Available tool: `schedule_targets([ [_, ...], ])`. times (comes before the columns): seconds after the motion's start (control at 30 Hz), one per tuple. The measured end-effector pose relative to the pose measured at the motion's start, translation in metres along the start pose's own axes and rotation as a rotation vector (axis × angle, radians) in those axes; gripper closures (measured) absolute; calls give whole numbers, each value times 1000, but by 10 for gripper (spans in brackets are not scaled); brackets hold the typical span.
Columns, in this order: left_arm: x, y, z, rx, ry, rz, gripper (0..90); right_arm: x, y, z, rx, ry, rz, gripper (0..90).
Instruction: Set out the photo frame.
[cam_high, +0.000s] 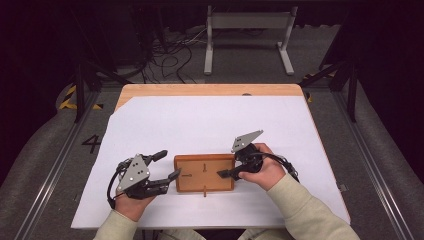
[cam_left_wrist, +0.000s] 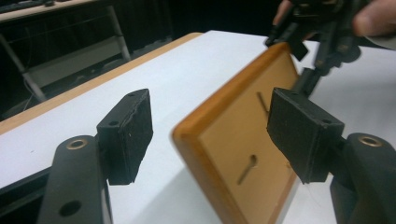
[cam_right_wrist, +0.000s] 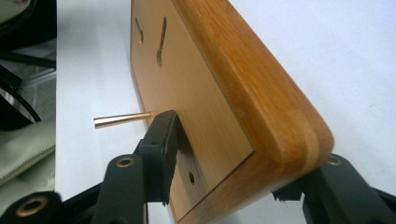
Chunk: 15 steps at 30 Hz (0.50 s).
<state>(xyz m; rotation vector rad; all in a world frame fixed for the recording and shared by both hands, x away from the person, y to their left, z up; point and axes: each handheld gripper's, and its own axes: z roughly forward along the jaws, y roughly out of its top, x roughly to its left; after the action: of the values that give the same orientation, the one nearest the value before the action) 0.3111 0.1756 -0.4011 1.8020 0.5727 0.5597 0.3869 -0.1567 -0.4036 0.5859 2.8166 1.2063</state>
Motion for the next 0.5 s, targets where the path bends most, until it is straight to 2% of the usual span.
schedule_targets([
  [0.1, 5, -3, -2, 1, 17, -37, 308, 7, -1, -3, 7, -18, -44, 526],
  [0.13, 5, -3, -2, 1, 17, -37, 308, 7, -1, -3, 7, -18, -44, 526],
  [0.17, 7, -3, -2, 1, 23, -49, 306, 12, -1, -5, 13, -30, -72, 539],
  [0.27, 14, -7, -3, 2, 33, -84, 302, 18, -2, -7, 19, -39, -100, 557],
  [0.5, 22, -15, 0, 25, 53, -119, 298, 36, -5, -13, 46, -44, -177, 619],
])
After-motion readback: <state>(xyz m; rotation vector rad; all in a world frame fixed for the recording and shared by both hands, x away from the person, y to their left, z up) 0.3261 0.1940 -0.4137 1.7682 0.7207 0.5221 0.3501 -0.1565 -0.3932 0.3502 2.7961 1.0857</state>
